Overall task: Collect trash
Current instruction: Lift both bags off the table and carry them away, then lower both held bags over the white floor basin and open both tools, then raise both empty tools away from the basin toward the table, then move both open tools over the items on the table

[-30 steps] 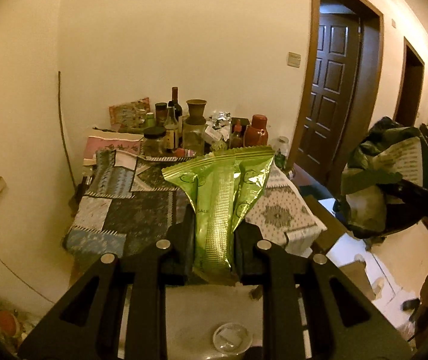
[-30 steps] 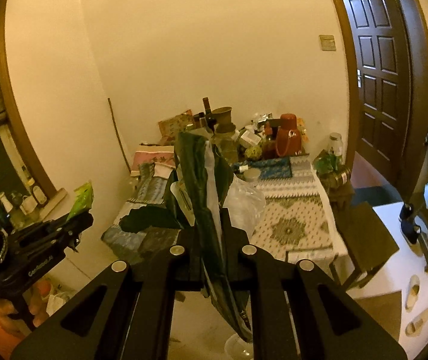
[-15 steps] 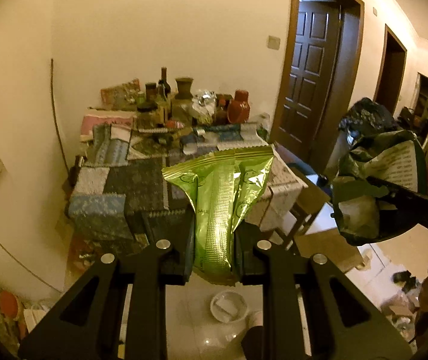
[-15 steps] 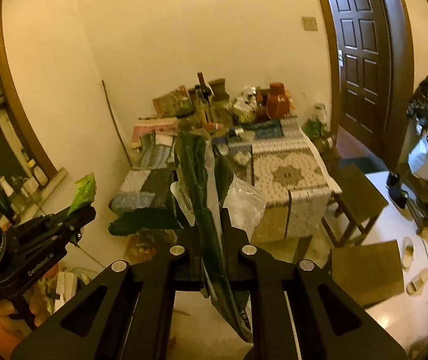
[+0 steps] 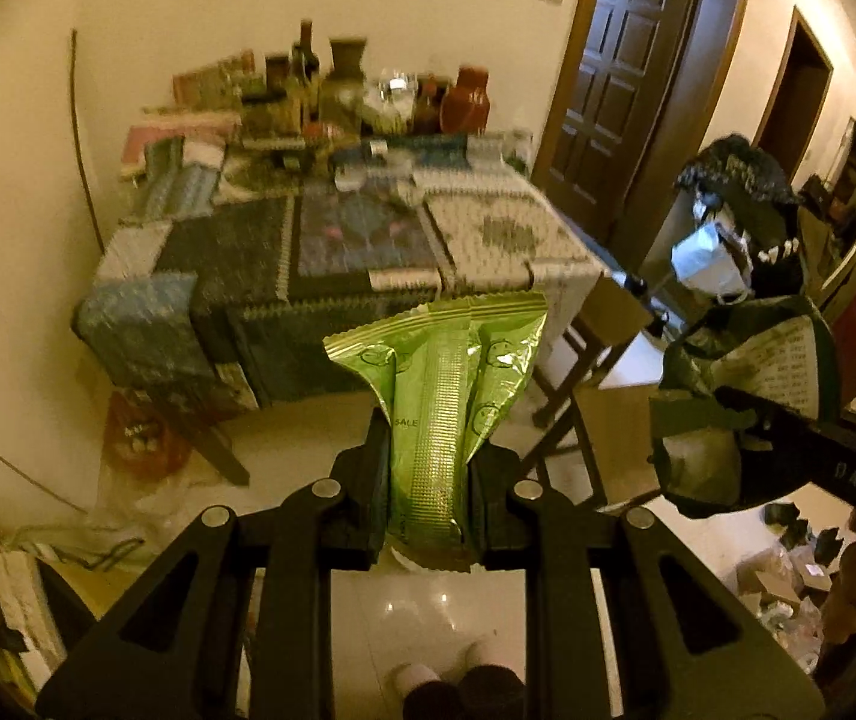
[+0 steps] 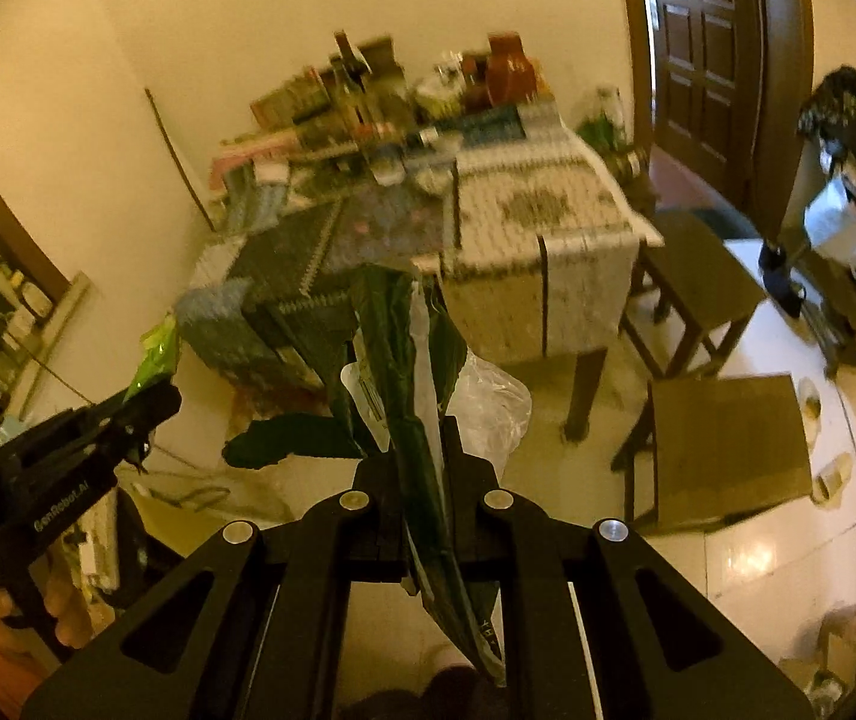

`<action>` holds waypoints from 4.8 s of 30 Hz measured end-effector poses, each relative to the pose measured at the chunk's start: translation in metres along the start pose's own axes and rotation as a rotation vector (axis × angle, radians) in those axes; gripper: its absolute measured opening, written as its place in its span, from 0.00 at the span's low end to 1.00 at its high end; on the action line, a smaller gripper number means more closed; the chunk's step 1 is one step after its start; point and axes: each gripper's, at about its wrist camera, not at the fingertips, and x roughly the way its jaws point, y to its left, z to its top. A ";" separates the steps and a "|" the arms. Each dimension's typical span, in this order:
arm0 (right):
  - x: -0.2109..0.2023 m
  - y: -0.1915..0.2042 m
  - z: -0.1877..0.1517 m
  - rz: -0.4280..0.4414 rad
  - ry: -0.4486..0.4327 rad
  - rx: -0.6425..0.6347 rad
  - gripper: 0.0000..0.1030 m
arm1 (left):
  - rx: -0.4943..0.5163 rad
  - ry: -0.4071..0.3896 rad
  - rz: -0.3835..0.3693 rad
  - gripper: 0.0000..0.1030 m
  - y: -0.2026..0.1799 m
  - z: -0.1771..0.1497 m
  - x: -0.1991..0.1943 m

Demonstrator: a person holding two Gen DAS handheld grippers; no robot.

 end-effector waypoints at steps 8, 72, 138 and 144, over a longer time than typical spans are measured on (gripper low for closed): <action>0.084 -0.048 -0.031 0.005 0.160 0.026 0.07 | -0.026 0.138 0.020 0.20 -0.013 -0.029 0.096; 0.309 -0.123 -0.090 0.017 0.390 0.008 0.55 | -0.055 0.537 0.055 0.56 0.000 -0.182 0.394; -0.063 0.004 0.187 0.018 -0.442 -0.277 0.97 | -0.030 -0.435 0.230 0.92 -0.037 0.200 -0.045; -0.034 -0.005 0.216 0.062 -0.374 -0.342 0.97 | -0.105 -0.408 0.291 0.92 -0.036 0.225 -0.011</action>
